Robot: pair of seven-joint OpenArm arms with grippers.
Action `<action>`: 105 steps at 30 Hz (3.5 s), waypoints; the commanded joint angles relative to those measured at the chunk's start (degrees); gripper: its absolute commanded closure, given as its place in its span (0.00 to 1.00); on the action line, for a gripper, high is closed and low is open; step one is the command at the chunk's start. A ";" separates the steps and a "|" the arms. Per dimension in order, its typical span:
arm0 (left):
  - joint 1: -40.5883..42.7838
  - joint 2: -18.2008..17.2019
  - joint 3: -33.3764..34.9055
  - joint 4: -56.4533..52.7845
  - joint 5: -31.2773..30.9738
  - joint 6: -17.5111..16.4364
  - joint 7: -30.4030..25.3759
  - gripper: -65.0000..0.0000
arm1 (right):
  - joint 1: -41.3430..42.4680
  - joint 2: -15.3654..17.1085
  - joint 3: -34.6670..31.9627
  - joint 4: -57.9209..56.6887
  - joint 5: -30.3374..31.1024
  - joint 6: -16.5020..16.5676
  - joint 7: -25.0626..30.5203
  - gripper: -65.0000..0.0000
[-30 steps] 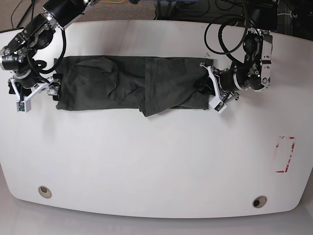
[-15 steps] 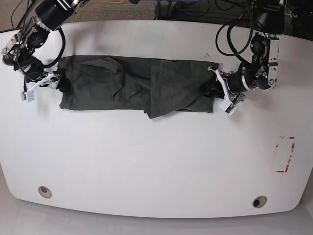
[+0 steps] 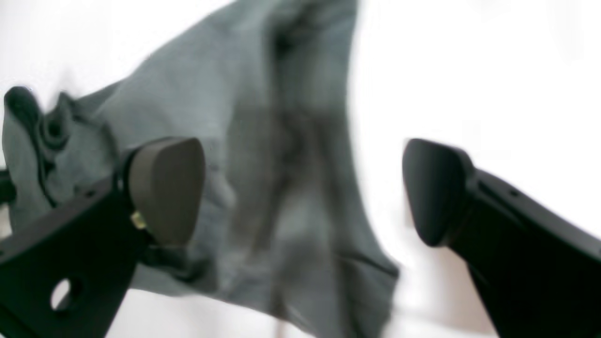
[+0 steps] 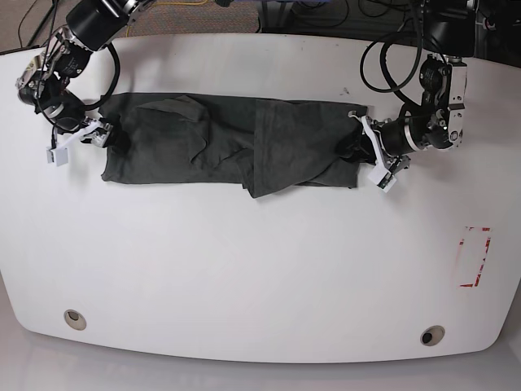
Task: Layout the t-shirt on the table in an organized manner, then fold the t-shirt properly
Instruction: 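Release the right gripper and move it to the strip's other end, then grasp the other end with the right gripper and fold it toward the left gripper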
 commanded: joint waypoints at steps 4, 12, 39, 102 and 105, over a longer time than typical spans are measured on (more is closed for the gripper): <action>0.24 -0.83 -0.06 -0.16 4.44 1.86 4.63 0.84 | -0.20 -2.13 -3.94 4.15 -0.65 -0.12 -0.02 0.00; 0.06 -0.83 -0.06 -0.16 4.44 1.86 4.63 0.84 | -0.73 -3.98 -4.29 4.76 -0.74 -0.12 0.95 0.00; -1.61 0.13 0.47 -0.33 4.62 2.30 8.77 0.84 | -3.28 -3.54 -8.60 18.48 -0.65 -0.12 3.15 0.98; -1.70 6.73 1.52 -0.24 4.71 7.04 8.77 0.84 | -1.61 -17.16 -41.48 33.60 -0.74 -0.12 3.59 0.97; -1.70 6.73 2.75 -0.16 4.62 7.04 8.77 0.84 | -1.61 -17.16 -41.48 33.60 -0.74 -0.12 3.59 0.97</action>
